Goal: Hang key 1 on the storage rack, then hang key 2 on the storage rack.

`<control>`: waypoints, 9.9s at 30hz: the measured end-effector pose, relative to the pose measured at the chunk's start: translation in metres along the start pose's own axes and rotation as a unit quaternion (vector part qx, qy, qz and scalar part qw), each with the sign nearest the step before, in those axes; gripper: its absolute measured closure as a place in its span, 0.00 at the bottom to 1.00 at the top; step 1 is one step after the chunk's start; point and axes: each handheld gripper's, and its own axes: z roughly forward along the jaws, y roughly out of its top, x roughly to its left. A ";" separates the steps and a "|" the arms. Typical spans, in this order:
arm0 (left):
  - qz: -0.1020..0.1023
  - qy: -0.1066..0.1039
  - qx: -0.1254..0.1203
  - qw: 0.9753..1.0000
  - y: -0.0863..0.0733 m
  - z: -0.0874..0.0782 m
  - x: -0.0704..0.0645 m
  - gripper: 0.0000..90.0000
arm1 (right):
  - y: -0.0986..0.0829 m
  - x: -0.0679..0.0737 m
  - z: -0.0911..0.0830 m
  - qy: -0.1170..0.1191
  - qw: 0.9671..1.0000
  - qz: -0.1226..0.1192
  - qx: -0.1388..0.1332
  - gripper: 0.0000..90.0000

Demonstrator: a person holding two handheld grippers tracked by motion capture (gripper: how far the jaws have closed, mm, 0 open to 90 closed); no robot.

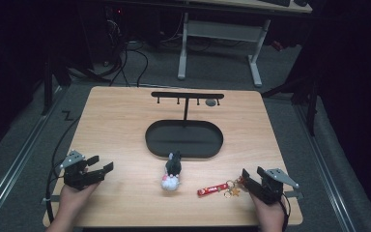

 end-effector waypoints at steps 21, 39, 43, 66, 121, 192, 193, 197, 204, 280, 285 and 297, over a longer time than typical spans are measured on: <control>0.023 0.015 0.013 1.000 -0.002 0.001 -0.002 0.32 | 0.000 0.009 0.003 0.000 0.999 -0.038 0.000 0.43; 0.050 0.027 0.023 0.998 -0.004 0.005 -0.007 0.33 | 0.001 0.013 0.004 0.008 0.999 -0.047 0.011 0.46; 0.058 0.030 0.026 0.998 -0.005 0.006 -0.010 0.33 | 0.002 0.016 0.005 0.012 0.998 -0.059 0.013 0.46; 0.093 0.036 0.032 0.995 -0.007 0.008 -0.018 0.35 | 0.009 0.056 0.000 0.051 0.991 -0.122 0.034 0.48; 0.166 0.001 0.042 0.985 -0.004 0.013 -0.031 0.35 | 0.035 0.100 0.017 0.070 0.954 -0.182 0.226 0.49; 0.178 0.006 0.045 0.983 -0.005 0.013 -0.032 0.33 | 0.048 0.034 0.035 0.003 0.895 -0.211 0.393 0.50; 0.178 0.006 0.045 0.983 -0.005 0.013 -0.032 0.33 | 0.047 0.035 0.036 0.000 0.896 -0.208 0.393 0.51; 0.180 0.006 0.048 0.983 -0.005 0.013 -0.032 0.33 | 0.045 0.034 0.037 0.002 0.899 -0.203 0.388 0.61; 0.180 0.005 0.048 0.982 -0.005 0.013 -0.032 0.33 | 0.053 0.040 0.030 0.017 0.901 -0.195 0.386 0.62; 0.163 -0.003 0.044 0.986 -0.003 0.013 -0.031 0.29 | 0.197 0.071 -0.011 0.027 0.931 -0.145 0.335 0.61; 0.160 0.001 0.039 0.986 -0.003 0.012 -0.031 0.26 | 0.205 0.073 -0.006 0.026 0.932 -0.147 0.330 0.61; 0.164 0.001 0.041 0.986 -0.004 0.011 -0.030 0.26 | 0.224 0.081 0.010 0.021 0.934 -0.150 0.325 0.61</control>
